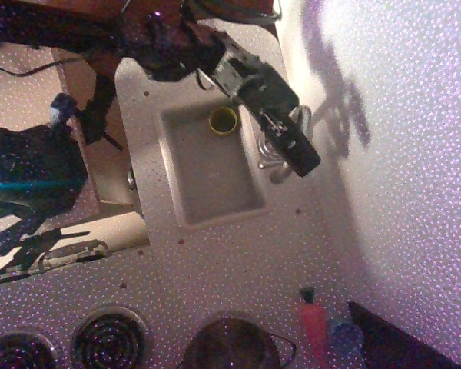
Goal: Turn faucet right
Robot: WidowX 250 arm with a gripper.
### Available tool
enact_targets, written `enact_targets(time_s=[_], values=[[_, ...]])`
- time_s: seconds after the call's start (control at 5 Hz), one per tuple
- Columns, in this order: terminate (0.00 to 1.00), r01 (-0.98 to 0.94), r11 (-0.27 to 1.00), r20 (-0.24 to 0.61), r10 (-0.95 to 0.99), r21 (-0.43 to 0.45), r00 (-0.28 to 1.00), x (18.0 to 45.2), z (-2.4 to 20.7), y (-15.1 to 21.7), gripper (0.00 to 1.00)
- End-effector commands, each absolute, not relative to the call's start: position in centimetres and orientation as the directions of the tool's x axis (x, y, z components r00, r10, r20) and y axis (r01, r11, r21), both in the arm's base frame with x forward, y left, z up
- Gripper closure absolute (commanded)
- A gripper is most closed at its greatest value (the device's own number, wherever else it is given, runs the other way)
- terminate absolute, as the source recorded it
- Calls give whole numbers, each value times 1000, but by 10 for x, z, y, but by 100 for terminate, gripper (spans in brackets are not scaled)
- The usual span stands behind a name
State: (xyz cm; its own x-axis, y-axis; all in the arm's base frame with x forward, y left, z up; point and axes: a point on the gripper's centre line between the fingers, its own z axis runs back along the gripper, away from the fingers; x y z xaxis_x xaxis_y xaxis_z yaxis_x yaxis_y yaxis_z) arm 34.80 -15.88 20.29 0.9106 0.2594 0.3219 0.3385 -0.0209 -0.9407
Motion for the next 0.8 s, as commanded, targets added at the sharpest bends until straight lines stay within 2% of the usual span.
enact_targets(time_s=[0.0,0.4,0.6], values=[[0,419,-9,407,221,-908,886,330,234,-171,0],[0,419,-9,407,221,-908,886,330,234,-171,0],[100,419,-9,407,221,-908,886,330,234,-171,0]])
